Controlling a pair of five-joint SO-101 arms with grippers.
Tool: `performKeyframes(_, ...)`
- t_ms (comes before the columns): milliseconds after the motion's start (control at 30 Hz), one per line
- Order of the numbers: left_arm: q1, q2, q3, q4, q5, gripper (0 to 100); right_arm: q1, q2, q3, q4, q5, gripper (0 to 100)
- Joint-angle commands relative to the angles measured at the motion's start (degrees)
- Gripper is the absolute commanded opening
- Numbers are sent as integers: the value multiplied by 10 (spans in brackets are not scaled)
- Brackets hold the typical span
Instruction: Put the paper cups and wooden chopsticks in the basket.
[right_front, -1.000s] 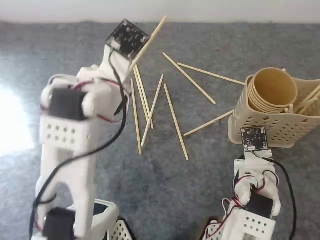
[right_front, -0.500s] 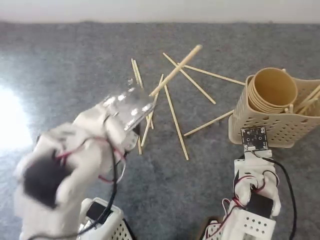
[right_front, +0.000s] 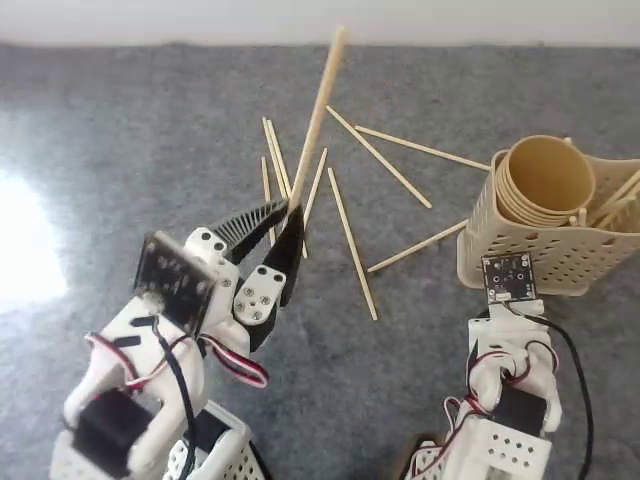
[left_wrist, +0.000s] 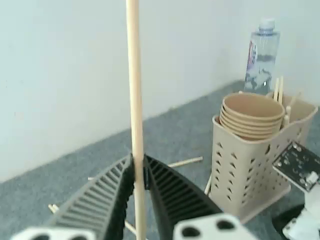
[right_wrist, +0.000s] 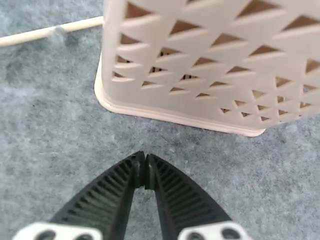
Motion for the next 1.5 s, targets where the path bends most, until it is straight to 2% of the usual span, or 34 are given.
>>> performKeyframes(0, 4, -39, 68, -136, 11, 10, -3, -7, 10, -6, 9, 9)
performKeyframes(167, 3, -47, 138, -230, 10, 10, -3, -7, 10, -6, 9, 8)
performKeyframes(367, 24, -47, 173, -268, -1, 11, -3, -7, 10, -7, 9, 8)
performKeyframes(500, 103, -51, 185, -275, -62, 11, -3, -7, 10, -7, 9, 8)
performKeyframes(600, 155, -47, 173, -279, -142, 11, -3, -7, 10, -8, 9, 8)
performKeyframes(733, 194, -28, 182, -316, -208, 11, -3, -7, 10, -8, 9, 8)
performKeyframes(800, 195, 5, 183, -367, -191, 11, -3, -7, 10, -8, 9, 8)
performKeyframes(967, 187, 126, 145, -509, -95, 11, -3, -7, 10, -8, 9, 8)
performKeyframes(1067, 186, 213, 91, -549, -69, 11, -3, -7, 10, -8, 9, 8)
performKeyframes(1233, 190, 342, -19, -557, -66, 11, -3, -7, 10, -10, 8, 8)
performKeyframes(1467, 213, 534, -209, -517, -67, 11, -4, -7, 10, -11, 9, 8)
